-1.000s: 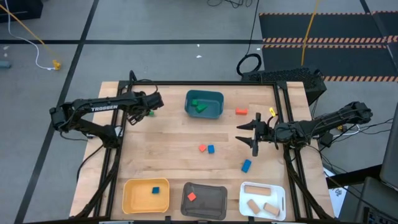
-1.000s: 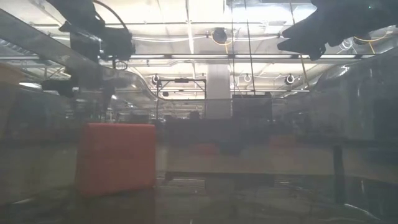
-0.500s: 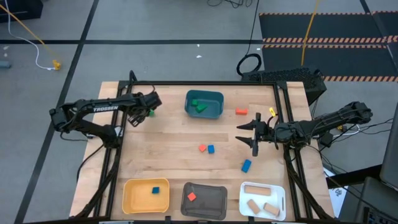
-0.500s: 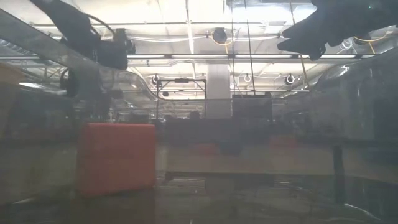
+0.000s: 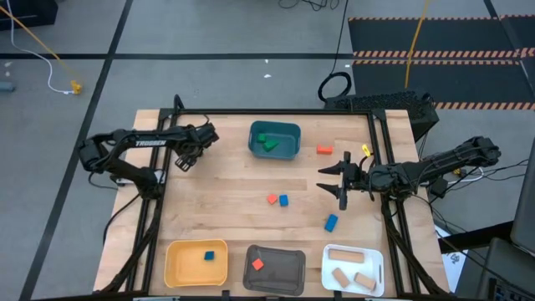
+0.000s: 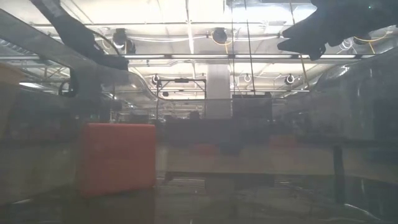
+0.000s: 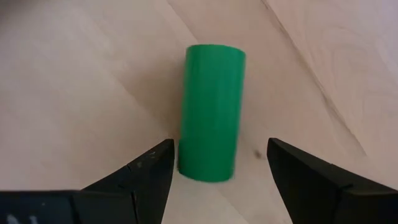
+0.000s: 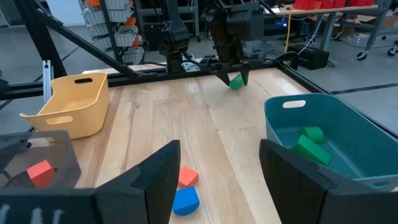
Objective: Sort & place blocks by color
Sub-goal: Put the green block into the blue bin
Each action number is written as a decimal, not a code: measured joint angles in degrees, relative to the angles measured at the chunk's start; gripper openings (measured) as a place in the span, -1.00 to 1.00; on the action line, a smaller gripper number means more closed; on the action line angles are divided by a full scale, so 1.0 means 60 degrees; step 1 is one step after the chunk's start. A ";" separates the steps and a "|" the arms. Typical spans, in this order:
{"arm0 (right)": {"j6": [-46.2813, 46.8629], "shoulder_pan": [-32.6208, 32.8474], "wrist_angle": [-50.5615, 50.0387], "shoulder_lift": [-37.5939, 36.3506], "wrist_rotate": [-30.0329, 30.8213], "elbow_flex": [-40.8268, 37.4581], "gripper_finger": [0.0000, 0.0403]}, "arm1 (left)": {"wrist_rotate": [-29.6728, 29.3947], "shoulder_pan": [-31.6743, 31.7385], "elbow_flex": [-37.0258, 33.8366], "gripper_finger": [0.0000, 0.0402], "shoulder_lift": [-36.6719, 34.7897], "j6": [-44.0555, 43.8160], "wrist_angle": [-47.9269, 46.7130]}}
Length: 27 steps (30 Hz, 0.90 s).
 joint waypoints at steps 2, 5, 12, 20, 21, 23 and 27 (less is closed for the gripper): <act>0.0003 -0.0001 0.0003 0.0000 0.0000 0.0000 0.05 | -0.0004 0.0052 0.0000 0.28 0.0198 0.0034 -0.0001; 0.0004 0.0001 -0.0001 0.0000 0.0000 0.0000 0.05 | -0.0031 0.0064 0.0017 0.28 0.0415 0.0042 -0.0012; 0.0002 0.0000 0.0004 0.0000 0.0000 0.0000 0.05 | -0.0096 0.0062 0.0033 0.28 0.0472 -0.0612 -0.0167; 0.0000 0.0002 0.0004 0.0000 0.0000 0.0000 0.05 | -0.0619 0.0064 0.0008 0.28 0.0499 -0.0655 -0.0269; 0.0002 0.0002 0.0004 0.0000 0.0000 0.0000 0.05 | -0.0719 0.0066 0.0002 0.28 0.0502 -0.0639 -0.0297; 0.0000 0.0002 0.0004 0.0000 0.0000 0.0000 0.05 | -0.0903 0.0073 -0.0013 0.25 0.0513 -0.0495 -0.0341; 0.0004 0.0002 0.0004 0.0000 0.0000 0.0000 0.05 | -0.1138 0.0075 -0.0028 0.01 0.0518 -0.0064 -0.0305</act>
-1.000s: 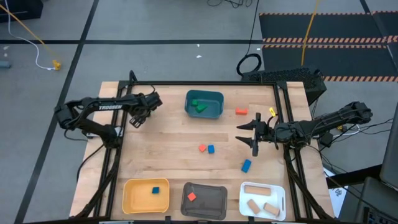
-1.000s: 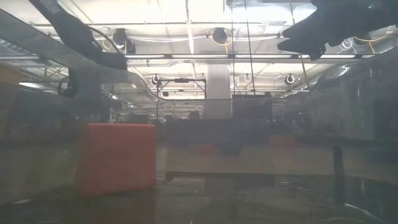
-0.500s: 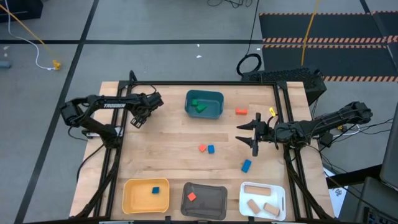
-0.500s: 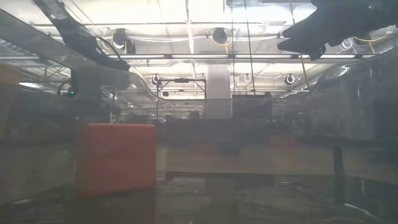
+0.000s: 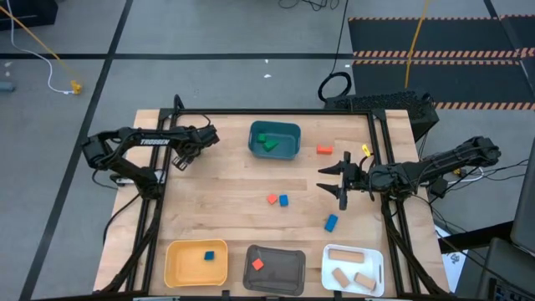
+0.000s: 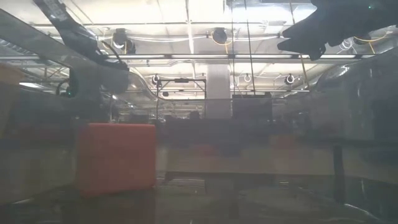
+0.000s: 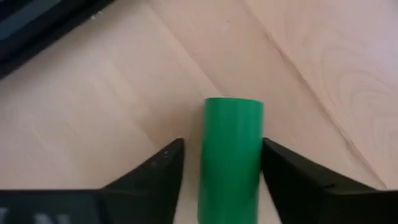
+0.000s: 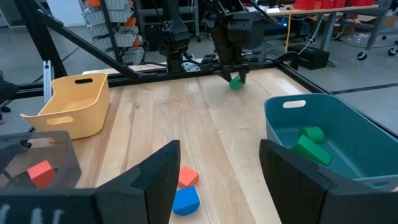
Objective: Sort & place blocks by color
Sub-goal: Put the green block into the blue bin
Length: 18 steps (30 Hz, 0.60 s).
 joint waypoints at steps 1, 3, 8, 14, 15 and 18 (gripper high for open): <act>0.0000 0.0000 0.0000 0.0000 0.0000 0.0000 0.05 | -0.0013 0.0000 0.0002 -0.10 0.0000 0.0027 0.0043; 0.0000 0.0000 0.0000 0.0000 0.0000 0.0001 0.05 | -0.0046 0.0000 0.0002 -0.34 -0.0004 -0.0013 0.0098; 0.0000 0.0000 0.0000 0.0000 0.0000 0.0000 0.05 | 0.0001 -0.0141 0.0006 -0.37 -0.0007 -0.0041 0.0249; 0.0000 0.0000 0.0000 0.0000 0.0000 0.0000 0.05 | 0.0129 -0.0474 0.0021 -0.37 -0.0017 0.0555 0.0253; -0.0001 0.0000 -0.0001 0.0000 0.0000 0.0000 0.05 | 0.0178 -0.0519 0.0026 -0.37 -0.0018 0.0407 0.0247; 0.0000 0.0000 -0.0003 0.0000 0.0000 0.0003 0.05 | 0.0458 -0.0685 0.0042 -0.27 -0.0026 0.0033 0.0133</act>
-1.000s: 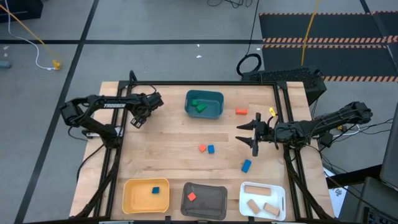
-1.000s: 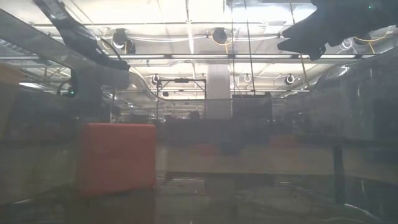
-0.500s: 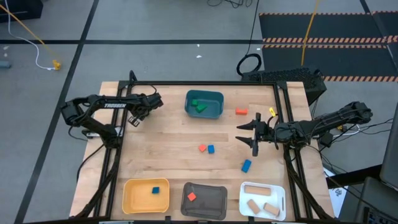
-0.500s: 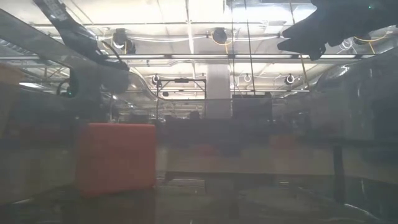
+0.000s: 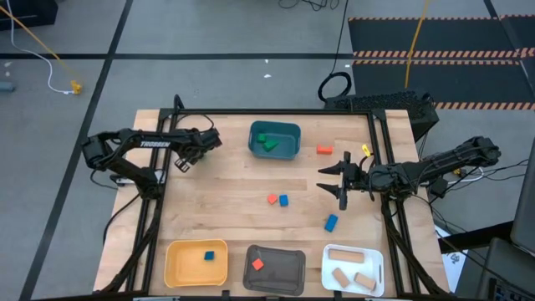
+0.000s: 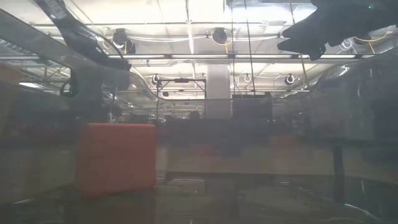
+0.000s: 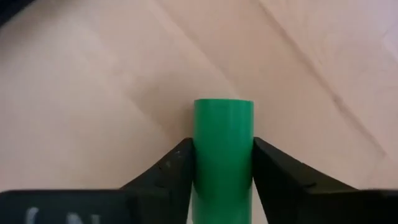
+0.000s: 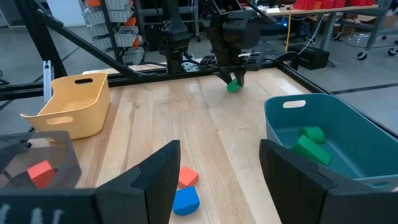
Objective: Sort & place blocks by color
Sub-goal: Put the green block into the blue bin
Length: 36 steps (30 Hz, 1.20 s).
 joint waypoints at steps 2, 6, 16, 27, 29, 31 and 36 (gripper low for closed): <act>0.0000 0.0000 0.0003 0.0000 0.0000 -0.0003 0.05 | 0.0265 -0.0179 -0.0011 -0.12 0.0010 -0.0150 -0.0044; 0.0000 0.0000 0.0005 0.0000 0.0000 -0.0003 0.05 | 0.0196 -0.0545 -0.0015 -0.04 0.0008 0.0286 0.0139; 0.0000 0.0000 0.0002 0.0000 0.0000 -0.0003 0.05 | 0.0354 -0.1380 -0.0022 -0.34 -0.0001 0.1178 0.1164; 0.0000 0.0000 0.0002 -0.0001 0.0000 -0.0003 0.05 | 0.0327 -0.1967 -0.0007 -0.34 -0.0014 0.1525 0.2699; 0.0000 0.0000 0.0003 -0.0003 0.0000 -0.0003 0.05 | 0.0320 -0.2061 -0.0007 -0.34 -0.0018 0.1777 0.3112; -0.0004 0.0000 0.0003 0.0000 0.0000 -0.0003 0.05 | 0.0319 -0.2152 -0.0007 -0.34 -0.0026 0.2046 0.3556; 0.0000 -0.0002 0.0000 -0.0001 0.0000 -0.0003 0.05 | 0.0286 -0.2374 0.0004 -0.34 -0.0273 0.2662 0.4347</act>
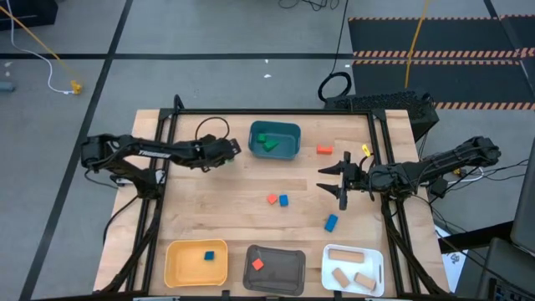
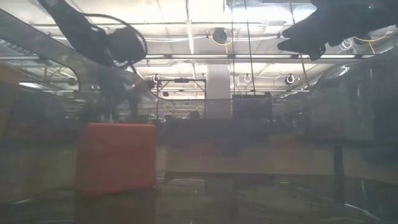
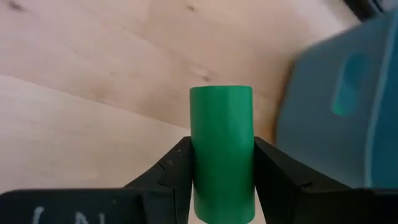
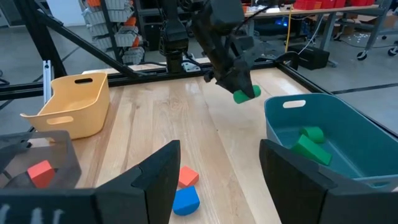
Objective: Sort & place blocks by color
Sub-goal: Put the green block into the blue bin
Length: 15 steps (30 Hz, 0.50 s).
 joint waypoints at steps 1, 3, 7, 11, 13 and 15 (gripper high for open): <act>0.0000 0.0001 -0.0001 -0.0001 0.0000 0.0000 0.05 | -0.0009 -0.0046 0.0000 -0.34 -0.0060 0.0061 0.0075; -0.0001 0.0003 0.0006 -0.0002 0.0000 0.0000 0.05 | -0.0033 -0.0131 0.0000 -0.34 -0.0199 0.0086 0.0364; -0.0004 0.0003 0.0057 -0.0003 0.0000 0.0000 0.05 | -0.0121 -0.0240 0.0000 -0.34 -0.0438 0.0244 0.0978; 0.0000 0.0003 0.0078 0.0000 0.0000 0.0000 0.05 | -0.0323 -0.0331 0.0000 -0.34 -0.0521 0.1219 0.2533; 0.0000 0.0002 0.0079 -0.0002 0.0000 0.0000 0.05 | -0.0378 -0.0343 0.0000 -0.34 -0.0520 0.1916 0.3491; 0.0000 0.0003 0.0075 -0.0002 0.0000 0.0000 0.05 | -0.0431 -0.0343 0.0000 -0.34 -0.0496 0.2738 0.4490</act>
